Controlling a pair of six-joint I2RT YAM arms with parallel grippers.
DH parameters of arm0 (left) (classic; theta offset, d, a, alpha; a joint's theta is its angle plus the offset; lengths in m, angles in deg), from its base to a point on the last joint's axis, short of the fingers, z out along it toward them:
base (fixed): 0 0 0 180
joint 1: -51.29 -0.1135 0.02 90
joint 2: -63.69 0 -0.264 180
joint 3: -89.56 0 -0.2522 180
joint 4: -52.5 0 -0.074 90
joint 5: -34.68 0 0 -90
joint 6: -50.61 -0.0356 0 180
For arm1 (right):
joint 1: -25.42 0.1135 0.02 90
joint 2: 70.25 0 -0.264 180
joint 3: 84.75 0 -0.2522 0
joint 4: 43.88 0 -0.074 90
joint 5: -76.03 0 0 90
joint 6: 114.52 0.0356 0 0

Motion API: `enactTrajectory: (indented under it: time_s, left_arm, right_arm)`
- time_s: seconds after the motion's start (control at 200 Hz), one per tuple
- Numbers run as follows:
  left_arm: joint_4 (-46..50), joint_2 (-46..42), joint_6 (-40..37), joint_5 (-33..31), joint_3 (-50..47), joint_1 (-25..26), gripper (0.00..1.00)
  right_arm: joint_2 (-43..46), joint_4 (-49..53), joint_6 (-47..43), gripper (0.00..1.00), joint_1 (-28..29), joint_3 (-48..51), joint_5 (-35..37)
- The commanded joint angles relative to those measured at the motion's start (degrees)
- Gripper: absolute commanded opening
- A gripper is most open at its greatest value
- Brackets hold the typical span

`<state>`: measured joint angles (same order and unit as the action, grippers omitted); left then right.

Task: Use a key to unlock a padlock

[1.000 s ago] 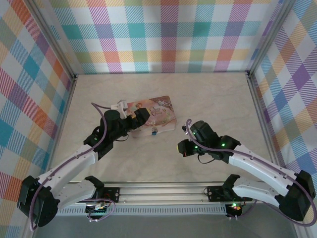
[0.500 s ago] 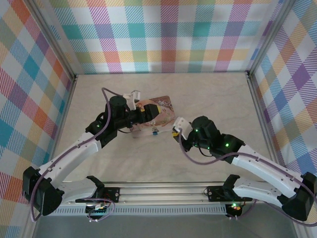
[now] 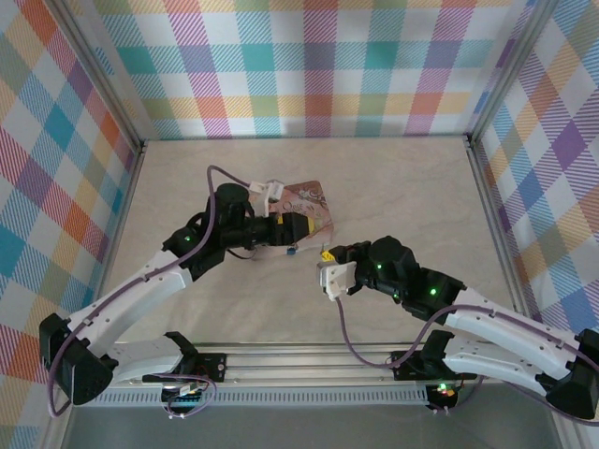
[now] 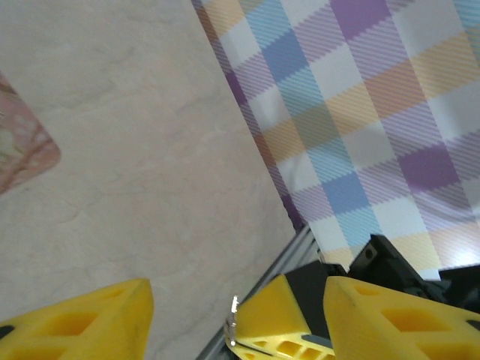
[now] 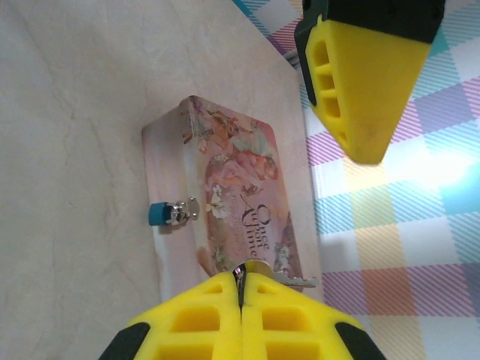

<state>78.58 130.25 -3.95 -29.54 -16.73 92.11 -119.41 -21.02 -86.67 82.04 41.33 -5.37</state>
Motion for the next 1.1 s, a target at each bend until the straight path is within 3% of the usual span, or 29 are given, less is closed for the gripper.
enactTrajectory:
  time_s: [0.0,0.38,0.78,1.02,1.095]
  left_arm:
    - [0.4,2.4,-2.4,1.9,2.4,2.6,0.57]
    - [0.0,7.0,-2.8,-0.8,4.2,7.5,0.37]
    - [-0.1,9.7,-3.6,-0.6,4.6,8.5,0.23]
    - [0.3,9.1,-4.2,-1.4,4.1,8.7,0.00]
    - [0.4,8.5,-4.5,-2.1,4.0,8.7,0.00]
  right_arm:
    - [1.8,0.0,-5.8,0.00,0.2,0.1,0.0]
    - [3.9,3.7,-6.4,0.00,0.2,1.5,-2.8]
    - [3.9,2.8,-4.6,0.00,0.2,1.5,-3.4]
    - [3.6,2.2,-3.3,0.00,0.2,1.4,-2.9]
    - [3.5,2.3,-2.7,0.00,0.2,1.4,-2.5]
